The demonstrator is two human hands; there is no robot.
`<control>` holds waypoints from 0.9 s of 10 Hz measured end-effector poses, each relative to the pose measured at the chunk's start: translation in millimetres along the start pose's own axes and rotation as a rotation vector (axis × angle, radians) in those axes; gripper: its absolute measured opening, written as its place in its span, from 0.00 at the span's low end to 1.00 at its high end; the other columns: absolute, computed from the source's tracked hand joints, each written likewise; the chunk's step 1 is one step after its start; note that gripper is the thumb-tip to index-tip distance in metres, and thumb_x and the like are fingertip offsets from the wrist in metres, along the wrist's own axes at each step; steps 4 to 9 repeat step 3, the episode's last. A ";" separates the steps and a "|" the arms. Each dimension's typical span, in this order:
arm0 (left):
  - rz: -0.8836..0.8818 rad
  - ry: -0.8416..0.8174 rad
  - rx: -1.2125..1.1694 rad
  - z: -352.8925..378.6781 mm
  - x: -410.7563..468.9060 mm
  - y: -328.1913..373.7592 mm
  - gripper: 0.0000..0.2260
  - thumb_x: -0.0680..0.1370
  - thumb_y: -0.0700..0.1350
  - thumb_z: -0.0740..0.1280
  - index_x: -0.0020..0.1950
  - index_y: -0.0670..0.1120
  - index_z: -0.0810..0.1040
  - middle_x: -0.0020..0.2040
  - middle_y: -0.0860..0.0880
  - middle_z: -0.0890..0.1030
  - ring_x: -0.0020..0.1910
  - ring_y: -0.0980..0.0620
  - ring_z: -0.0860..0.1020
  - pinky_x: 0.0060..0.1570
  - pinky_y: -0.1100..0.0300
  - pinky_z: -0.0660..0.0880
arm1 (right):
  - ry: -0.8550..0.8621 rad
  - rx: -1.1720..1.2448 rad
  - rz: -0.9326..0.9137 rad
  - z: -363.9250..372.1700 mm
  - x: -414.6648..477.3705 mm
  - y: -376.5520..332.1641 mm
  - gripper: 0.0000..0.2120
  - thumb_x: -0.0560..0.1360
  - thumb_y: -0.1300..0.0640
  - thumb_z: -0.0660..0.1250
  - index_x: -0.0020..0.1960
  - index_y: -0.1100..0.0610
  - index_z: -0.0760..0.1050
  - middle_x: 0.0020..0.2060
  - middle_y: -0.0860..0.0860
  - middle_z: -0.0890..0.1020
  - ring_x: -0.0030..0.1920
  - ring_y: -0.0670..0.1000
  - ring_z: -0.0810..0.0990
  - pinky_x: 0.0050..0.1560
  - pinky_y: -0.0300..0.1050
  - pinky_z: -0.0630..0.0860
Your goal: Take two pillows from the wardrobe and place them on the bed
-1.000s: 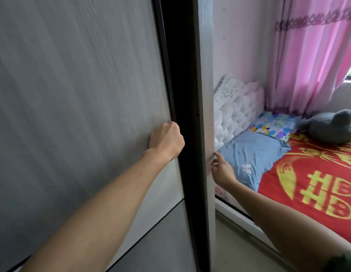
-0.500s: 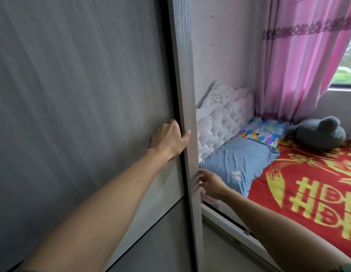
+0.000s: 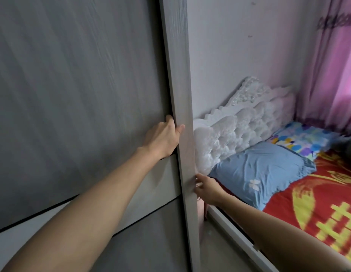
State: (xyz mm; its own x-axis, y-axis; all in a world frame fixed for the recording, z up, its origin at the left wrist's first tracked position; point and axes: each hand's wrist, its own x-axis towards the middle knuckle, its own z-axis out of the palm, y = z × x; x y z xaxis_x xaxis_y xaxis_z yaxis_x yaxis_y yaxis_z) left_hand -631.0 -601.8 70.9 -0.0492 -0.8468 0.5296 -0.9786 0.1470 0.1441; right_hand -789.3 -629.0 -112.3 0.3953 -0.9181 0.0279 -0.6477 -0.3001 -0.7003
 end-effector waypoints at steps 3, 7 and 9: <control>-0.118 0.031 -0.006 3.8 -8.7 4.8 0.20 0.80 0.58 0.50 0.47 0.42 0.69 0.46 0.37 0.81 0.45 0.34 0.78 0.37 0.50 0.69 | 0.585 0.119 -0.323 -106.2 -43.1 -69.8 0.13 0.74 0.48 0.67 0.57 0.50 0.77 0.41 0.41 0.83 0.41 0.40 0.80 0.46 0.44 0.79; -0.118 0.031 -0.006 3.8 -8.7 4.8 0.20 0.80 0.58 0.50 0.47 0.42 0.69 0.46 0.37 0.81 0.45 0.34 0.78 0.37 0.50 0.69 | 0.585 0.119 -0.323 -106.2 -43.1 -69.8 0.13 0.74 0.48 0.67 0.57 0.50 0.77 0.41 0.41 0.83 0.41 0.40 0.80 0.46 0.44 0.79; -0.118 0.031 -0.006 3.8 -8.7 4.8 0.20 0.80 0.58 0.50 0.47 0.42 0.69 0.46 0.37 0.81 0.45 0.34 0.78 0.37 0.50 0.69 | 0.585 0.119 -0.323 -106.2 -43.1 -69.8 0.13 0.74 0.48 0.67 0.57 0.50 0.77 0.41 0.41 0.83 0.41 0.40 0.80 0.46 0.44 0.79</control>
